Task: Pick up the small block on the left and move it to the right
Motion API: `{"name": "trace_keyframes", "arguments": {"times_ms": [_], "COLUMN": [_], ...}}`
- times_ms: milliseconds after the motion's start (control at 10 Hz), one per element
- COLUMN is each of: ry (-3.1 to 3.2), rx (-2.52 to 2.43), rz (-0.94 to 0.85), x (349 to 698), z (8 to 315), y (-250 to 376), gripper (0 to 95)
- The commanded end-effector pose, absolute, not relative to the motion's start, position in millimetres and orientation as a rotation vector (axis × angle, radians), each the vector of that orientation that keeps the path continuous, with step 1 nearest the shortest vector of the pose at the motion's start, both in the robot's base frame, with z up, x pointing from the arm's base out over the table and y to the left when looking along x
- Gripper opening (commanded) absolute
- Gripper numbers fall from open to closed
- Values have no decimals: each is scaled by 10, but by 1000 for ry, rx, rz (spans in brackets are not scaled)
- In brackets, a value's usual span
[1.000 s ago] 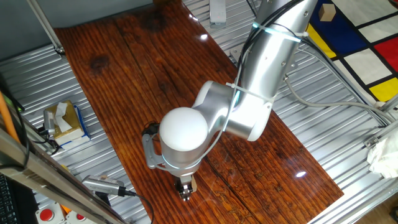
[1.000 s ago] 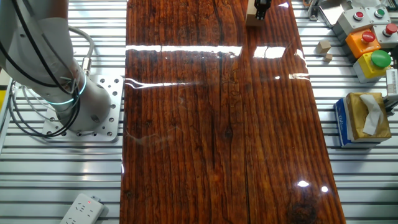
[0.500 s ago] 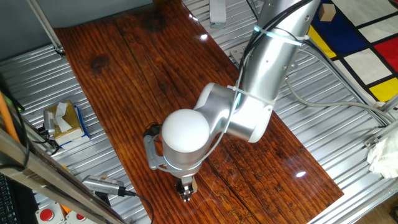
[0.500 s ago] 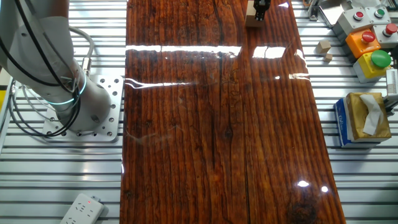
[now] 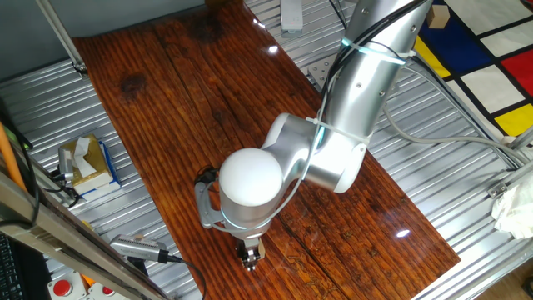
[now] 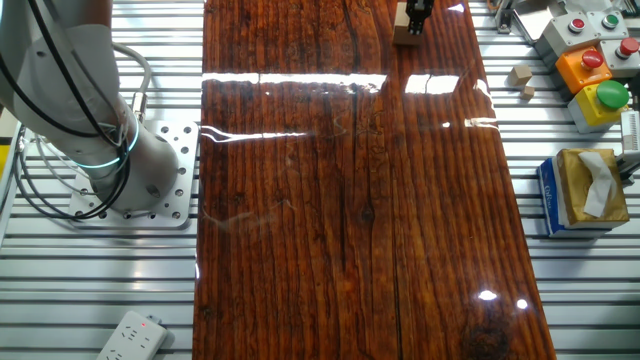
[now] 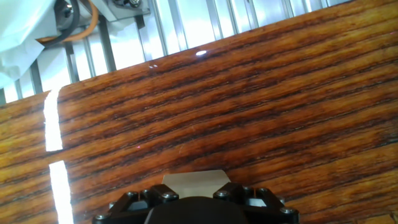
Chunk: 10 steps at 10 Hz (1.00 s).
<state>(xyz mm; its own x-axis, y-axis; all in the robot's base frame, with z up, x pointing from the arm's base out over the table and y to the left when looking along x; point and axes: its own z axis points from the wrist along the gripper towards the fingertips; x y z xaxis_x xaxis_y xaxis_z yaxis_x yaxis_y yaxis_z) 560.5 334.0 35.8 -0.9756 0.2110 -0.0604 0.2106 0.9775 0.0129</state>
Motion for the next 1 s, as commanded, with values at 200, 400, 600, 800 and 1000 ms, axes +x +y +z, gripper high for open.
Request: {"name": "trace_keyframes", "arguments": {"times_ms": [200,400,600,800,1000], "ry": [3060,3055,3055,3055,3055], "rx": [324,320,320,320,320], "rz": [22,32,32,32,32], "x": [5600,5599,5599,5599,5599], "z": [354,353,353,353,353], "y": [3343,3343,3343,3343,3343], "gripper": [190,380,380,380,380]}}
